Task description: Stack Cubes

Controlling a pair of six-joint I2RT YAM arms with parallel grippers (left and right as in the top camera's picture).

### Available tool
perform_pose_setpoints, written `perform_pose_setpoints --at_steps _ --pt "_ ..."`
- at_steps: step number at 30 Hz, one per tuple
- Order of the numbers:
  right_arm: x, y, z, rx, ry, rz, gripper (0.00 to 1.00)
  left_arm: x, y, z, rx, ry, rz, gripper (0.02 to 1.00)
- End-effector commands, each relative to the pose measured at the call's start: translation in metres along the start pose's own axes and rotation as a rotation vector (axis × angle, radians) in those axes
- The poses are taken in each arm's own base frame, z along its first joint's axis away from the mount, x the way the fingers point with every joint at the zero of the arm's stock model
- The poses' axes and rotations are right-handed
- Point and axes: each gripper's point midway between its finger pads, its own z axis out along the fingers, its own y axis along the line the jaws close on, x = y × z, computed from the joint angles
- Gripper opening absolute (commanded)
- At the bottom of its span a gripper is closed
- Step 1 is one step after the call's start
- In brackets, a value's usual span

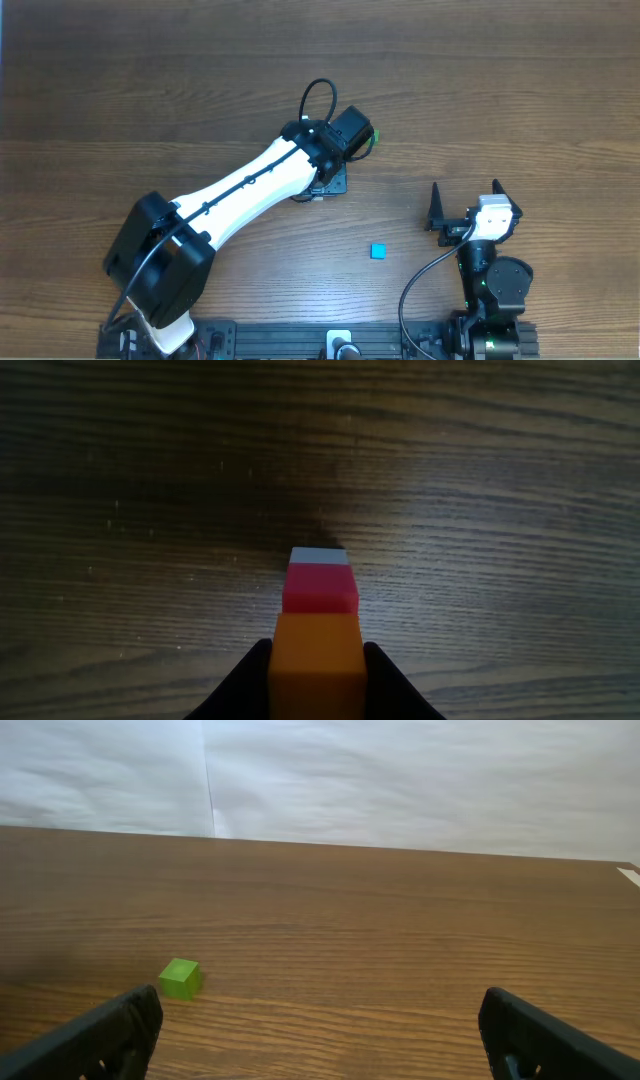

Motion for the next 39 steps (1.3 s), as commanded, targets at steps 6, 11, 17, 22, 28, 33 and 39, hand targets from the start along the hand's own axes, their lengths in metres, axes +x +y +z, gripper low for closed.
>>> perform_pose_setpoints --at_steps 6,11,17,22,28,33,39 --pt "0.0021 0.0007 0.0001 -0.007 0.003 0.004 0.993 -0.0074 0.0034 -0.0058 0.007 -0.037 -0.024 0.049" --pt "0.0021 0.0007 0.0001 -0.007 0.003 0.004 0.991 -0.0087 0.0071 -0.0044 -0.001 -0.037 -0.030 0.049" --pt "0.0021 0.0007 0.0001 -0.007 0.003 0.004 0.993 -0.0090 0.0073 -0.0044 -0.002 -0.038 -0.030 0.069" --pt "0.0021 0.0007 0.0001 -0.007 0.003 0.004 0.991 -0.0090 0.0072 -0.0044 -0.002 -0.038 -0.031 0.075" --pt "0.0021 0.0007 0.0001 -0.007 0.003 0.004 0.991 -0.0084 0.0072 -0.0024 -0.005 -0.034 -0.029 0.073" --pt "0.0021 0.0007 0.0001 -0.007 0.003 0.004 0.991 -0.0082 0.0073 -0.0012 -0.008 -0.032 -0.029 0.077" --pt "0.0021 0.0007 0.0001 -0.007 0.003 0.004 0.993 -0.0083 0.0062 -0.0012 -0.002 -0.032 -0.029 0.110"
